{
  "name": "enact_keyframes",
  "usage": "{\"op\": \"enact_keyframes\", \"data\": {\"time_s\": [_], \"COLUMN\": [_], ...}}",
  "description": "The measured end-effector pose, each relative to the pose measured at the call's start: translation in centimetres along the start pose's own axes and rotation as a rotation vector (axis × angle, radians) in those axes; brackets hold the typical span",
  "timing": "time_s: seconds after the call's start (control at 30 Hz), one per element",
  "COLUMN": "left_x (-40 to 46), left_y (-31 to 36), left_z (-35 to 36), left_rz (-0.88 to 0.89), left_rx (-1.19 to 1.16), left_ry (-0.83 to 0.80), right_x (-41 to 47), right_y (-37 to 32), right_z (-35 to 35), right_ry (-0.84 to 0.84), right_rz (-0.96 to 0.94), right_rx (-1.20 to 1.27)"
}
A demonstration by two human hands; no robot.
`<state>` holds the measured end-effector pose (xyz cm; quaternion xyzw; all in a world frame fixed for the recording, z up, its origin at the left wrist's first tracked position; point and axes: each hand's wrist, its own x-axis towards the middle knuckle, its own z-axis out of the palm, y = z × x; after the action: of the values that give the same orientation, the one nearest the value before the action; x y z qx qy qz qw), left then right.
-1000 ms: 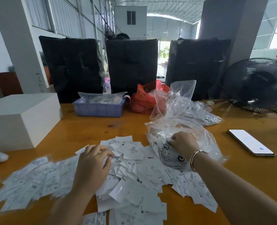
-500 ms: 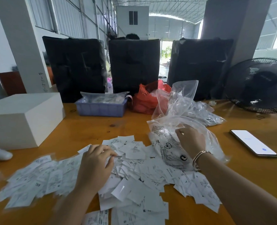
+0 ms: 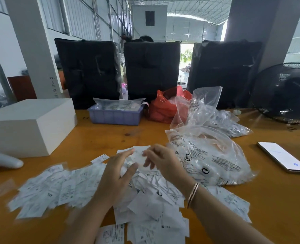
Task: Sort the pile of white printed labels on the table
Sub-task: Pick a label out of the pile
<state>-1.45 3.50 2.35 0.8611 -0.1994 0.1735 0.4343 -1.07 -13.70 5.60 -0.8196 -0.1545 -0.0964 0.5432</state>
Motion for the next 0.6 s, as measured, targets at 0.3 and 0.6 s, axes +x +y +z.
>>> {"op": "enact_keyframes", "data": {"time_s": [0.3, 0.6], "left_x": [0.3, 0.3], "left_y": [-0.3, -0.7], "left_z": [0.3, 0.4], "left_rz": [-0.094, -0.125], "left_rx": [-0.108, -0.078], "left_ry": [0.001, 0.117], "right_x": [-0.2, -1.1], "right_y": [1.1, 4.6], "right_z": [2.6, -0.3], "right_ry": [0.060, 0.015], "right_rz": [-0.009, 0.056], "right_rx": [0.056, -0.625]}}
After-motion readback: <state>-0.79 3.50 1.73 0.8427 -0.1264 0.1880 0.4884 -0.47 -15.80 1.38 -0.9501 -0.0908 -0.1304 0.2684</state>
